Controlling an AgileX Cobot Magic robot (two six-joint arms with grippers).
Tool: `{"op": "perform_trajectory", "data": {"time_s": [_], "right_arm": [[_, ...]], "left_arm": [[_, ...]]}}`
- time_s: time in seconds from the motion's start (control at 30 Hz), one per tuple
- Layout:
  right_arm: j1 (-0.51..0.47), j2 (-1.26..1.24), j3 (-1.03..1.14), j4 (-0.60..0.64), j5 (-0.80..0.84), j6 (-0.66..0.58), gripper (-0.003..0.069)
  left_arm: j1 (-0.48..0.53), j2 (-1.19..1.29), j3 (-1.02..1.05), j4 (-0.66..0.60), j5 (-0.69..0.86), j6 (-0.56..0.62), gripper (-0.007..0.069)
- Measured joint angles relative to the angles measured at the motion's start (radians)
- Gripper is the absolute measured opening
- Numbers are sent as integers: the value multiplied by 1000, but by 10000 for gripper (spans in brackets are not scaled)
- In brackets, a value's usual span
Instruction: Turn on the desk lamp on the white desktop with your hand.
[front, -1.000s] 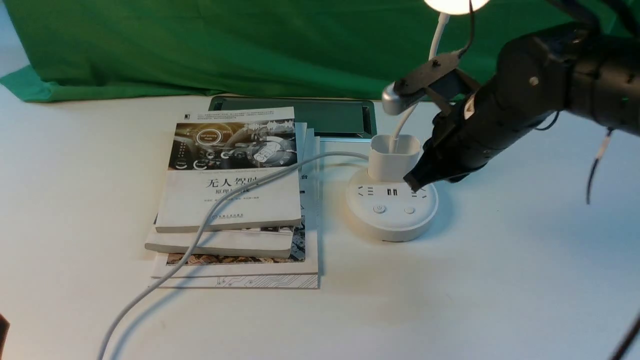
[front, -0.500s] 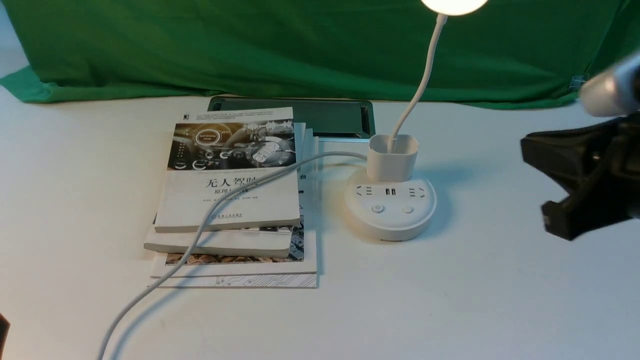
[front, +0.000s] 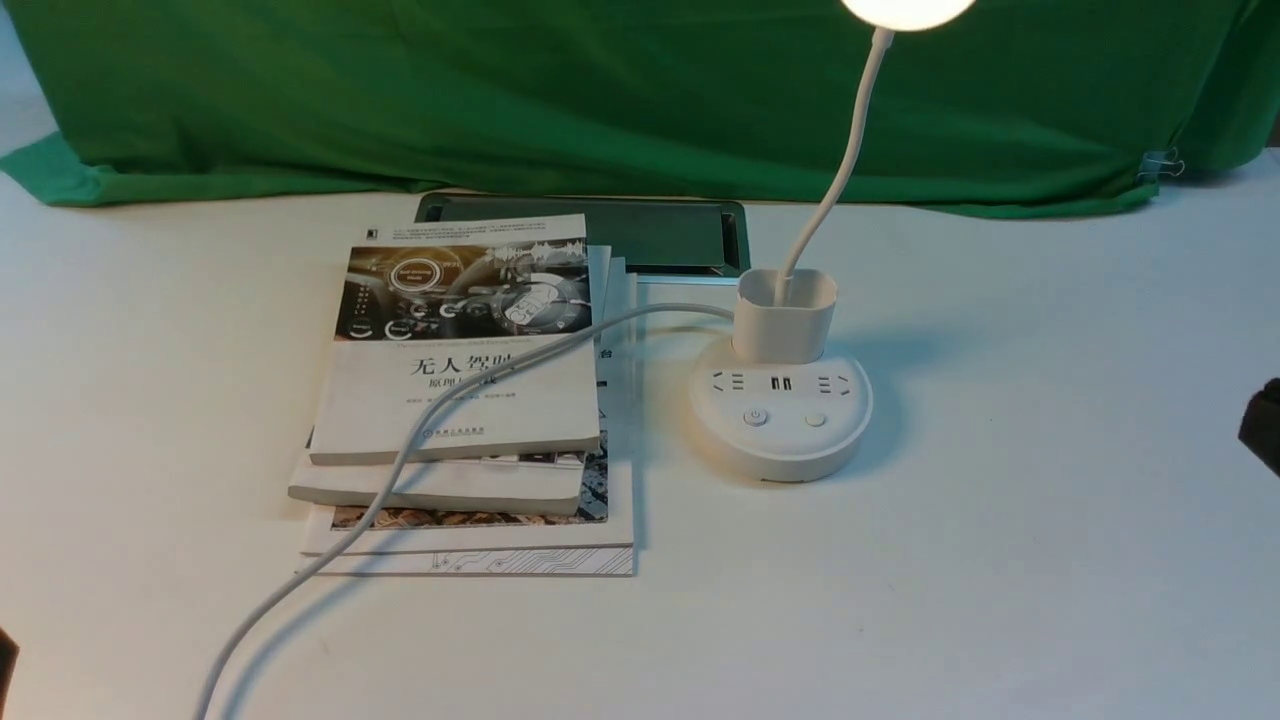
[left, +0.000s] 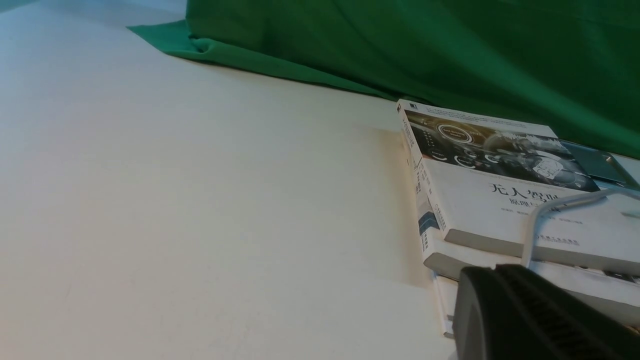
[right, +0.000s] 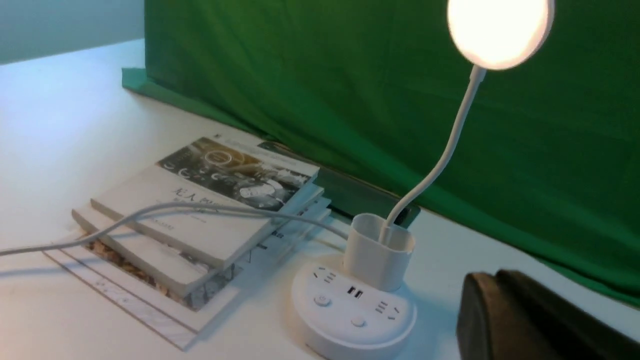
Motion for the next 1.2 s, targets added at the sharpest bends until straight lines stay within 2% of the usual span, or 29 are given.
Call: {"op": "perform_trajectory", "data": {"time_s": [0.2,0.3,0.4,0.6,0.83,0.97,1.2], "right_arm": [[-44,-184,170,-1,-118,4,81],[-166,-306,260,-1,-126,32,92],[-337,-408,338,-35,-122,99,99],[-610,-443,432,-77,-98,209,118],[-636,-443,440,-83,-5,242,134],[-609,-443,440,-83,56,243,144],[-538,-443,440,-83,69,243,158]], "left_arm": [[0,0,0,0,0,0,21],[0,0,0,0,0,0,21],[0,0,0,0,0,0,21],[0,0,0,0,2,0,21],[0,0,0,0,2,0,21],[0,0,0,0,2,0,21],[0,0,0,0,2,0,21]]}}
